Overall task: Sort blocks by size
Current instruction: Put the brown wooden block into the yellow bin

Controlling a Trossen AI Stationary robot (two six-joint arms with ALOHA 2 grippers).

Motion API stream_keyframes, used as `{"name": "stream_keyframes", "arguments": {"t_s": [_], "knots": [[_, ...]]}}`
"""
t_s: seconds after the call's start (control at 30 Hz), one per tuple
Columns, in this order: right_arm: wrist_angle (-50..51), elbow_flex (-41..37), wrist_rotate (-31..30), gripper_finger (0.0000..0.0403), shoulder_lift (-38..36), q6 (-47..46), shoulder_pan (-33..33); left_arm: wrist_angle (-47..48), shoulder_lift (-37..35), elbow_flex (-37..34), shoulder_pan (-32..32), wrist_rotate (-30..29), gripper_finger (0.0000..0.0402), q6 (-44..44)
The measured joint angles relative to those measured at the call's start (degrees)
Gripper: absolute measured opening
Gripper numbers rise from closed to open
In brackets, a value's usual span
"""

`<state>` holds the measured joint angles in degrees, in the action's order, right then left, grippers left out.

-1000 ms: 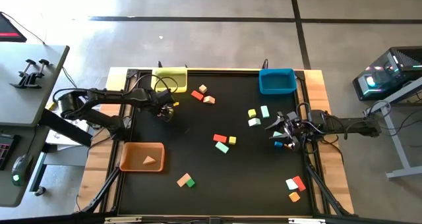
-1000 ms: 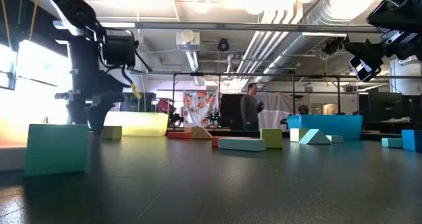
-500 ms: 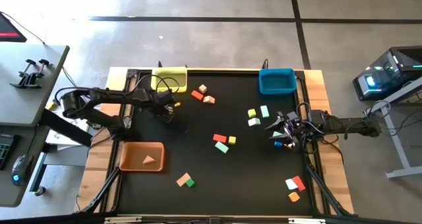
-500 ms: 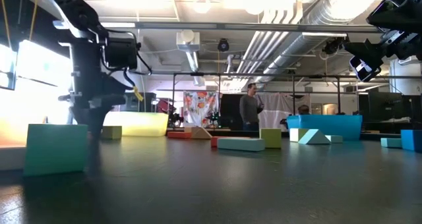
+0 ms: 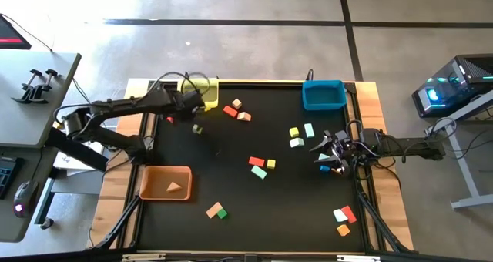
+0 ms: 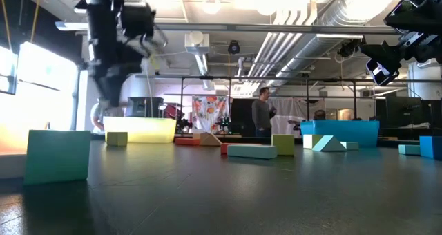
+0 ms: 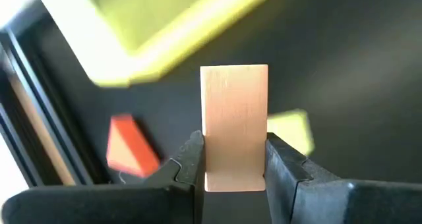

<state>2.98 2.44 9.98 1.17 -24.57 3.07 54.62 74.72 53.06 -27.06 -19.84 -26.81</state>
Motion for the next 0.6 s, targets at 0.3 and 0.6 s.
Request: {"name": "stream_keyframes", "arguments": {"t_s": [0.3,0.6], "knots": [[0.00,0.00,0.00,0.0236,-0.01,0.01,-0.01,-9.37,3.14,5.03,-11.67,4.25,0.0086,10.93],[-0.01,0.00,0.00,0.0236,0.00,0.02,-0.01,-13.61,12.38,4.83,-19.32,7.35,0.0091,15.75]]}}
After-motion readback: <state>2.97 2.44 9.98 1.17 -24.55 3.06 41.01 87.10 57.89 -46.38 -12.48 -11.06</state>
